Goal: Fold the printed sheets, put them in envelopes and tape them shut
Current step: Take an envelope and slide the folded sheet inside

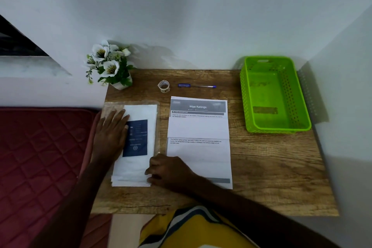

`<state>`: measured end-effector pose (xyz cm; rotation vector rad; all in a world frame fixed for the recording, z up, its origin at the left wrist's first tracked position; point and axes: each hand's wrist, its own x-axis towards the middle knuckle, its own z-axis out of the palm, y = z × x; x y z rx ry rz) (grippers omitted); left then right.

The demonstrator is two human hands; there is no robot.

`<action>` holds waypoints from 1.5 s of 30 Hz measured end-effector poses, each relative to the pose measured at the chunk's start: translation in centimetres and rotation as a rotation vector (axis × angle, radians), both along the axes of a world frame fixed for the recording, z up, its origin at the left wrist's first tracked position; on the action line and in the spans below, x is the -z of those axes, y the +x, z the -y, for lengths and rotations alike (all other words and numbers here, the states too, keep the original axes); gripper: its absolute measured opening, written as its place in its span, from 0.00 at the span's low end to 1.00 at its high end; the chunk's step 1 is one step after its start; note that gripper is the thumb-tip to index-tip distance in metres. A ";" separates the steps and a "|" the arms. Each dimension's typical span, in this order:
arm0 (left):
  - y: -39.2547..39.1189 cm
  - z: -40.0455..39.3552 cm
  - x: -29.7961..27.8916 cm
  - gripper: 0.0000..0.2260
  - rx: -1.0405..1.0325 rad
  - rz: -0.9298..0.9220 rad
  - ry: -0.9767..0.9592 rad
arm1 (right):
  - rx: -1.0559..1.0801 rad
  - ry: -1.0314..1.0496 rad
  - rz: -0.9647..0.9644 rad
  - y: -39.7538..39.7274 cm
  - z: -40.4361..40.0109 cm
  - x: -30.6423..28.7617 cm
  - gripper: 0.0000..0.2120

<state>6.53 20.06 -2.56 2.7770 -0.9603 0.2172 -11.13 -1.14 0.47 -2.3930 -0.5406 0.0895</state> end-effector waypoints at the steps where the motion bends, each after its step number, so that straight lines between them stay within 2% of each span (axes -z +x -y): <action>1: 0.0 -0.1 -0.1 0.20 0.001 0.003 -0.002 | -0.021 -0.014 0.018 0.0 -0.1 0.2 0.11; 7: -0.1 -0.5 -0.4 0.22 -0.001 -0.004 0.004 | -0.070 -0.057 0.065 -0.2 -0.6 0.8 0.10; 20: 1.0 -1.9 1.2 0.22 0.055 -0.002 -0.019 | -0.003 -0.015 0.057 -0.1 -1.6 -0.4 0.08; 28: 1.7 -2.8 1.6 0.23 0.089 0.010 -0.059 | -0.026 -0.032 0.251 -0.7 -1.9 -1.5 0.10; 33: 1.5 -3.2 1.5 0.24 0.071 -0.030 -0.054 | -0.059 -0.114 0.383 -0.7 -2.3 -1.9 0.10; 42: 1.2 -3.1 0.7 0.23 0.031 -0.072 -0.029 | 0.099 0.147 0.187 -0.7 -3.0 -5.8 0.09; 45: 0.9 -2.8 0.1 0.23 0.010 -0.062 -0.031 | 0.126 0.270 0.056 -0.6 -3.1 -7.6 0.10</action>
